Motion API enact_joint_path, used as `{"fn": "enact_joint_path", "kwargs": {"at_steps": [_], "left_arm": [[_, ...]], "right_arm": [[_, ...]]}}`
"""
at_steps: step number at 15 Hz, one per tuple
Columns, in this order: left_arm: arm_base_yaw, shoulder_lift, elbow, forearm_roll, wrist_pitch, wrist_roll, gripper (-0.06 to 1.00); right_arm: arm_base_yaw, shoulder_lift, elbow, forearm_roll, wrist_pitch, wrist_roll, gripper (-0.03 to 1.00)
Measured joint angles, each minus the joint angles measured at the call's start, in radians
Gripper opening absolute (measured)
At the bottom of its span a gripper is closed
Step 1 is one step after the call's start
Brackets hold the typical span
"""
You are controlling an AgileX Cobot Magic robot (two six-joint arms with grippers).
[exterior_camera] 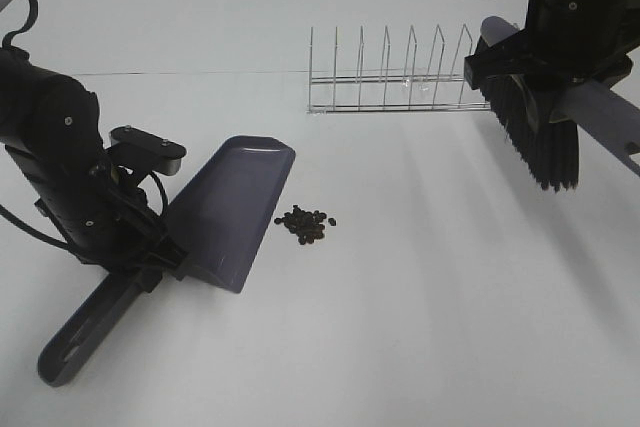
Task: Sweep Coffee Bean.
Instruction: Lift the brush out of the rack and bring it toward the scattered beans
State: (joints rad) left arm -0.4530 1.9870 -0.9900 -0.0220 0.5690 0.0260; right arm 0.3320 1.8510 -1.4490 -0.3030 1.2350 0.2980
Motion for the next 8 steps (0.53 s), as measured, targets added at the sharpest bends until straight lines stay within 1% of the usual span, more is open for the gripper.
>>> {"fn": "enact_joint_path", "kwargs": {"at_steps": [2, 8], "left_arm": [[0.000, 0.009, -0.009, 0.000, 0.003, 0.000, 0.33], [-0.006, 0.011, -0.014, 0.002, -0.001, 0.000, 0.33]], "right_arm": [[0.029, 0.027, 0.000, -0.008, 0.000, 0.028, 0.27], [0.209, 0.228, 0.000, -0.019, -0.010, 0.163, 0.27]]}}
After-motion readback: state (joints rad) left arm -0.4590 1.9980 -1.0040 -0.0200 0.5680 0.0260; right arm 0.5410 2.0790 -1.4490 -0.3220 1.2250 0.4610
